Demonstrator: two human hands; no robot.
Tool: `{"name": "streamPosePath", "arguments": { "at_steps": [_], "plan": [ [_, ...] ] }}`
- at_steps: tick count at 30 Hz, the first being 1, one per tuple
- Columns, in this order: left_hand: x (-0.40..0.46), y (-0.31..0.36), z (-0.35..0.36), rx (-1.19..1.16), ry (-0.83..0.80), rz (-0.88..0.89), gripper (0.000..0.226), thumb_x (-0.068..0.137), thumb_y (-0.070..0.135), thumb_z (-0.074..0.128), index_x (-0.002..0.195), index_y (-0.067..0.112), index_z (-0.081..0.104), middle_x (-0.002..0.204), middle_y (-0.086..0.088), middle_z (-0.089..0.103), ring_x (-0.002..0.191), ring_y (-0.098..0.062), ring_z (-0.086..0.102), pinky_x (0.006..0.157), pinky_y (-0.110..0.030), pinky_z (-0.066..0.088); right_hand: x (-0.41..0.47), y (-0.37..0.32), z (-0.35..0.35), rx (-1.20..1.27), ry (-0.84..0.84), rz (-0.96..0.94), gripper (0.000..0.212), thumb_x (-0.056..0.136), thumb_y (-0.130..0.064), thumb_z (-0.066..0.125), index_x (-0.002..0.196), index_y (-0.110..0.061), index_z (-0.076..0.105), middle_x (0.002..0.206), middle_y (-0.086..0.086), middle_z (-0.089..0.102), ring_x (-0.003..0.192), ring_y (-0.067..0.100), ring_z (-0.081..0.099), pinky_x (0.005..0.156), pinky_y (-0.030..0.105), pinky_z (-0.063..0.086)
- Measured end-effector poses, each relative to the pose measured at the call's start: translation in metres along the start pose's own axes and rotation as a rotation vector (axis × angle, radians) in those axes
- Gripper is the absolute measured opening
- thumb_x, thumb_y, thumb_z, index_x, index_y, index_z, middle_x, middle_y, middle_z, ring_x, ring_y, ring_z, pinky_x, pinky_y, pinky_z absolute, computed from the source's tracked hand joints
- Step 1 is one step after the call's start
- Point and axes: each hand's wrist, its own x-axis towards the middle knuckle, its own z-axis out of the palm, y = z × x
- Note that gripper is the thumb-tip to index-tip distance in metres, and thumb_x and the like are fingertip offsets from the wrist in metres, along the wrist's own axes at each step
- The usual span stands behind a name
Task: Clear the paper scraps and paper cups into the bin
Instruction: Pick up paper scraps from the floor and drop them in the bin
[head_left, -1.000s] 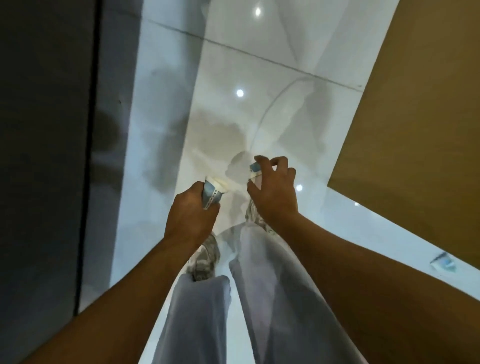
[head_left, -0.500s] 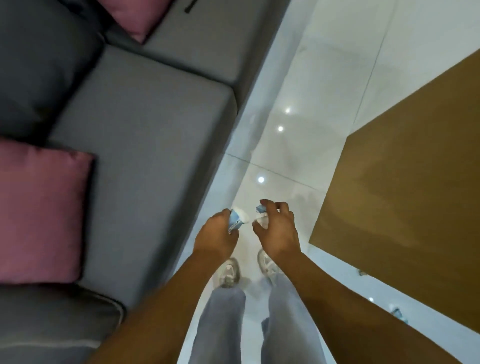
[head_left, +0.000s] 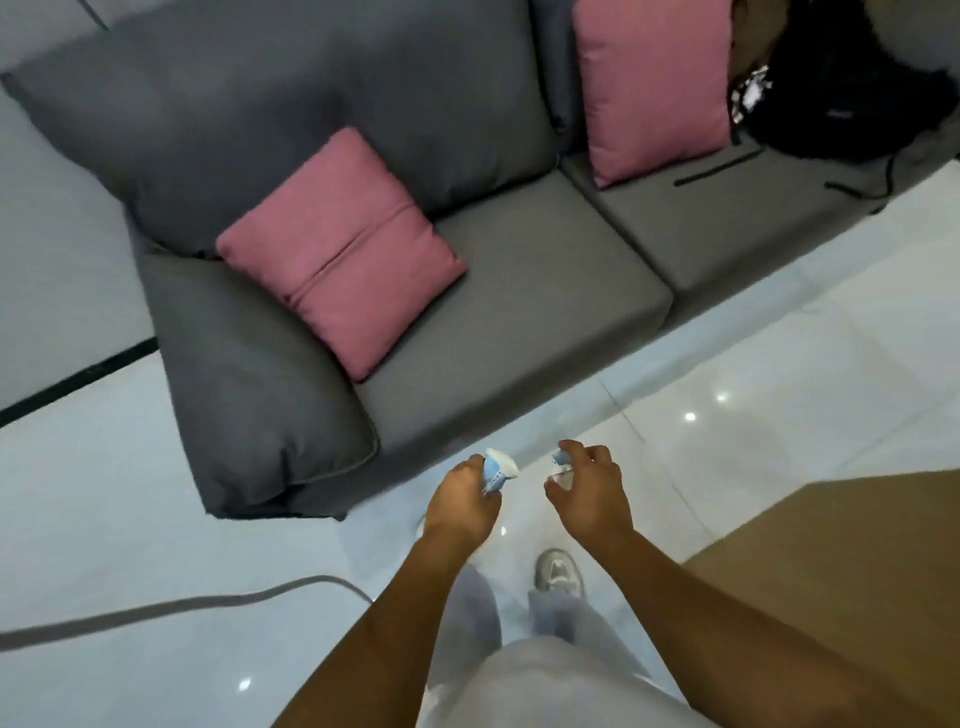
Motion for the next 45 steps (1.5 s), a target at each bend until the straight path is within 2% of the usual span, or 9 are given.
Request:
{"name": "streamPosePath", "arguments": {
  "at_steps": [7, 11, 16, 21, 25, 35, 38, 42, 45],
  "plan": [
    [-0.072, -0.108, -0.053, -0.247, 0.194, -0.203, 0.041, 0.094, 0.029, 0.055, 0.132, 0.016, 0.046, 0.132, -0.004, 0.055, 0.117, -0.021, 0.055, 0.101, -0.027, 0.041, -0.052, -0.092, 0.063, -0.299, -0.214, -0.305, 0.055, 0.093, -0.031, 0.061, 0.143, -0.026, 0.037, 0.146, 0.003, 0.037, 0.128, 0.023, 0.044, 0.106, 0.03, 0.042],
    [-0.111, -0.19, -0.088, -0.383, 0.3, -0.326, 0.041, 0.095, 0.026, 0.055, 0.132, 0.012, 0.046, 0.132, -0.007, 0.055, 0.118, -0.024, 0.054, 0.103, -0.03, 0.041, -0.089, -0.155, 0.13, -0.458, -0.334, -0.48, 0.054, 0.093, -0.03, 0.061, 0.142, -0.028, 0.038, 0.144, 0.002, 0.038, 0.129, 0.023, 0.042, 0.104, 0.031, 0.041],
    [-0.16, -0.304, -0.129, -0.432, 0.405, -0.402, 0.022, 0.092, 0.018, 0.053, 0.111, 0.007, 0.053, 0.112, -0.008, 0.062, 0.1, -0.022, 0.059, 0.078, -0.02, 0.039, -0.145, -0.229, 0.218, -0.565, -0.464, -0.668, 0.051, 0.091, -0.025, 0.06, 0.139, -0.027, 0.042, 0.137, 0.003, 0.039, 0.124, 0.023, 0.041, 0.102, 0.033, 0.043],
    [-0.198, -0.403, -0.163, -0.45, 0.477, -0.502, 0.015, 0.09, 0.013, 0.052, 0.102, 0.005, 0.054, 0.102, -0.011, 0.062, 0.092, -0.025, 0.058, 0.072, -0.027, 0.04, -0.196, -0.29, 0.295, -0.592, -0.581, -0.807, 0.044, 0.09, -0.021, 0.056, 0.133, -0.025, 0.048, 0.132, 0.003, 0.041, 0.121, 0.022, 0.04, 0.092, 0.028, 0.041],
    [-0.215, -0.462, -0.186, -0.485, 0.514, -0.558, 0.017, 0.09, 0.014, 0.053, 0.104, 0.005, 0.053, 0.103, -0.01, 0.061, 0.093, -0.024, 0.057, 0.072, -0.026, 0.039, -0.223, -0.332, 0.344, -0.661, -0.636, -0.893, 0.044, 0.09, -0.021, 0.054, 0.133, -0.026, 0.048, 0.13, 0.002, 0.043, 0.121, 0.022, 0.041, 0.09, 0.027, 0.041],
    [-0.199, -0.562, -0.251, -0.63, 0.561, -0.653, 0.013, 0.089, 0.012, 0.053, 0.102, 0.007, 0.054, 0.102, -0.011, 0.061, 0.093, -0.025, 0.058, 0.072, -0.027, 0.041, -0.228, -0.448, 0.448, -0.797, -0.735, -1.083, 0.045, 0.092, -0.02, 0.055, 0.135, -0.025, 0.046, 0.131, 0.004, 0.043, 0.119, 0.023, 0.042, 0.093, 0.029, 0.042],
    [-0.174, -0.599, -0.289, -0.636, 0.588, -0.689, 0.005, 0.089, 0.013, 0.052, 0.094, 0.012, 0.051, 0.099, -0.01, 0.061, 0.089, -0.024, 0.058, 0.069, -0.026, 0.039, -0.216, -0.5, 0.488, -0.804, -0.757, -1.146, 0.044, 0.092, -0.021, 0.057, 0.135, -0.025, 0.046, 0.131, 0.004, 0.044, 0.118, 0.022, 0.043, 0.093, 0.027, 0.043],
    [-0.141, -0.645, -0.353, -0.652, 0.628, -0.741, 0.016, 0.09, 0.014, 0.052, 0.104, 0.007, 0.054, 0.102, -0.01, 0.062, 0.092, -0.025, 0.059, 0.077, -0.032, 0.046, -0.204, -0.587, 0.539, -0.805, -0.771, -1.221, 0.044, 0.091, -0.021, 0.057, 0.133, -0.025, 0.048, 0.129, 0.004, 0.044, 0.118, 0.022, 0.043, 0.092, 0.028, 0.045],
    [-0.122, -0.678, -0.402, -0.666, 0.654, -0.776, 0.018, 0.09, 0.017, 0.052, 0.106, 0.01, 0.055, 0.104, -0.007, 0.062, 0.094, -0.023, 0.059, 0.08, -0.031, 0.047, -0.202, -0.65, 0.571, -0.829, -0.784, -1.29, 0.045, 0.091, -0.022, 0.057, 0.134, -0.024, 0.047, 0.129, 0.005, 0.044, 0.116, 0.023, 0.044, 0.09, 0.029, 0.046]
  ]
}}
